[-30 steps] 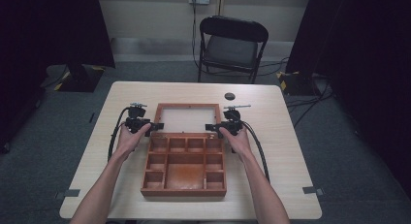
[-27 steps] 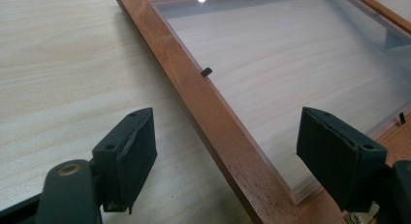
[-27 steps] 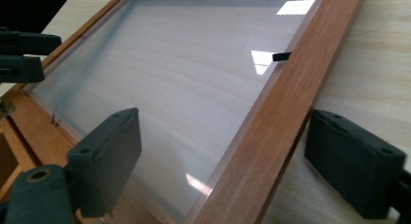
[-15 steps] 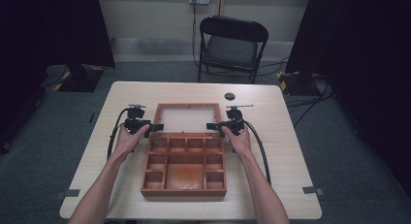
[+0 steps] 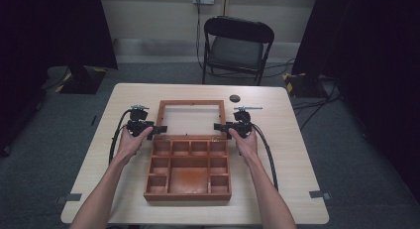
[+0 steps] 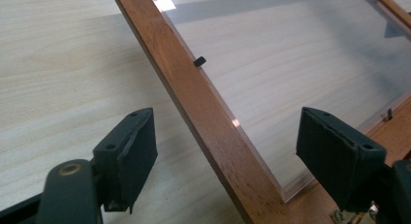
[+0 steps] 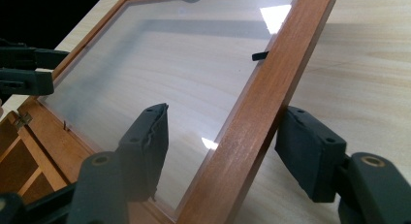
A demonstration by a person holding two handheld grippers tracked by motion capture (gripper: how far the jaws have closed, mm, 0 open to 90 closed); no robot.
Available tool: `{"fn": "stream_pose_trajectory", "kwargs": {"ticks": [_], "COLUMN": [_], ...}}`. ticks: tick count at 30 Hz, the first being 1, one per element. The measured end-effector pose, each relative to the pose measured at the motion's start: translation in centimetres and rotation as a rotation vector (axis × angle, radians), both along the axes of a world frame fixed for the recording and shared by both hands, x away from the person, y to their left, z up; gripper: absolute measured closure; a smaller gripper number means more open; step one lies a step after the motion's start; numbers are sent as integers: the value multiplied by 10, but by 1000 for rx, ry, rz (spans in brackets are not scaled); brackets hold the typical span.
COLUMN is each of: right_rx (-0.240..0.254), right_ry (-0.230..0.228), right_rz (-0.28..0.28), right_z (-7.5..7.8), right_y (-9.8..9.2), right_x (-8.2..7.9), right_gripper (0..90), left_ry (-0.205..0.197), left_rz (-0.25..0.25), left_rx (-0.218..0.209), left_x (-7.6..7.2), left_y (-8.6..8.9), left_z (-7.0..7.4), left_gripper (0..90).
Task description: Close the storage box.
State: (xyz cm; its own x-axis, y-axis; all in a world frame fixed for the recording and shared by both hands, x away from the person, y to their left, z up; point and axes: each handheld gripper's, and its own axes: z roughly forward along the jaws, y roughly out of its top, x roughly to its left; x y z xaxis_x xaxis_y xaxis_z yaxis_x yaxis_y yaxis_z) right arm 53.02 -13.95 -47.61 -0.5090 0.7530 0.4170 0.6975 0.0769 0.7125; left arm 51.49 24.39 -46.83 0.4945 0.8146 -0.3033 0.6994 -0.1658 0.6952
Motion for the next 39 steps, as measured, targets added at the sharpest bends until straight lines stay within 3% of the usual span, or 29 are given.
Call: {"fn": "stream_pose_trajectory", "kwargs": {"ticks": [7, 11, 21, 25, 33, 39], "right_rx": [1, 15, 27, 36, 56, 57], "right_ry": [-31, -60, -81, -104, -135, -162], "right_rz": [-6, -14, 2, 8, 34, 58], "right_z": [6, 12, 15, 18, 27, 37], "right_y": [-2, -2, -3, -4, -8, -10], "right_x": [-1, -2, -4, -6, -9, -14], "right_gripper": [437, 490, 512, 530, 546, 557], "left_ry": [-16, -23, -39, -58, -121, -160], "left_rz": [-24, -25, -37, -41, -45, -38], "left_rx": [6, -13, -9, -7, 46, 42], "left_x": [0, 0, -1, -3, -10, -17], "left_y": [-4, -6, -4, -6, -10, -8], "left_z": [6, 8, 11, 13, 23, 31], "left_gripper": [257, 271, 275, 277, 292, 347]}}
